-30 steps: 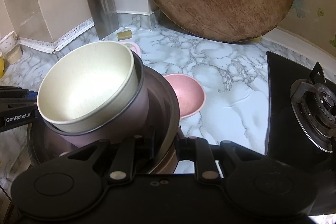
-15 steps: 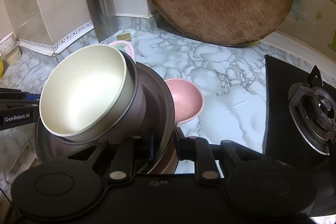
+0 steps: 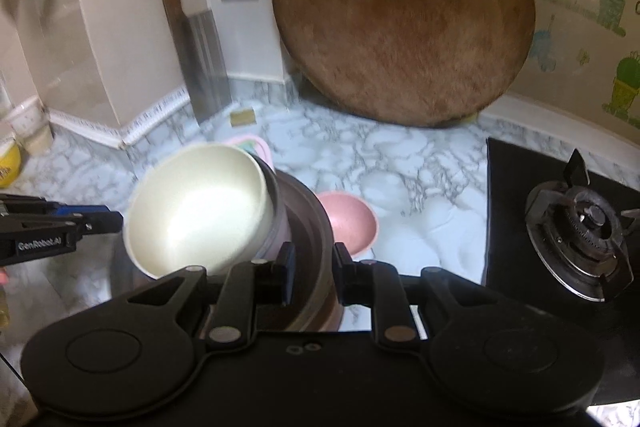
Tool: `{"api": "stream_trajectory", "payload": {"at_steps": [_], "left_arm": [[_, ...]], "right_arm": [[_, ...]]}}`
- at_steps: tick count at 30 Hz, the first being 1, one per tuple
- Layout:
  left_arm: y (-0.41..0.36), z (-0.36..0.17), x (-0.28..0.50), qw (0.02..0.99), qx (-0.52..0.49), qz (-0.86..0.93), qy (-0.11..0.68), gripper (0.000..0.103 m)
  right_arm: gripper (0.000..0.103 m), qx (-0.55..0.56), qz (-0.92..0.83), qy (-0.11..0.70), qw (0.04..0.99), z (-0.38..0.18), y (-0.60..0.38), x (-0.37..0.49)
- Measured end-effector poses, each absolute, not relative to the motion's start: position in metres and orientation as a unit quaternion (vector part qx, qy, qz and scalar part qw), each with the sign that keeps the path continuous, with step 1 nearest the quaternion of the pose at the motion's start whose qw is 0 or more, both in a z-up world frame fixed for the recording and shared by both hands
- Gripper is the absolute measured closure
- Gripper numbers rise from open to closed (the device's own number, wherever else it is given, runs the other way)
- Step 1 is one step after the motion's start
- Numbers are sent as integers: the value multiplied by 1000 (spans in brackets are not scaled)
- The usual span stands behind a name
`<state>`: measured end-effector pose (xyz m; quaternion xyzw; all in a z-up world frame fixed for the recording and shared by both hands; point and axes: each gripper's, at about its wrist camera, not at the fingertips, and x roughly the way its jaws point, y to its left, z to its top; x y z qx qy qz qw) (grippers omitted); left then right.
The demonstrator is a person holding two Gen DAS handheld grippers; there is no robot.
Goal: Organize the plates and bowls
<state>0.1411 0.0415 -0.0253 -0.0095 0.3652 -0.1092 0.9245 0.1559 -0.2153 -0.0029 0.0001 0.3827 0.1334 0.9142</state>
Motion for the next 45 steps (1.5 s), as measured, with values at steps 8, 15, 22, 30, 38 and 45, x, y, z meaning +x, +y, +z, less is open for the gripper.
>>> {"api": "stream_trajectory", "payload": {"at_steps": [8,15,22,30,38,45], "left_arm": [[50,-6,116,935,-3,-113,337,83],[55,8,85,943,7,-127,307,44],[58,17,59,944,5,-142,298,29],[61,22,39,942,-11,-157,295,4],[59,22,26,941,-20,-165,293,0],[51,23,11,941,-18,-168,293,0]], "right_arm": [[81,0,141,349,927,19,-204,127],[77,9,141,322,936,32,-197,105],[9,15,142,290,946,44,-189,77],[0,12,142,272,952,49,-183,50],[0,16,131,243,961,53,-184,26],[0,42,122,228,965,55,-190,9]]}}
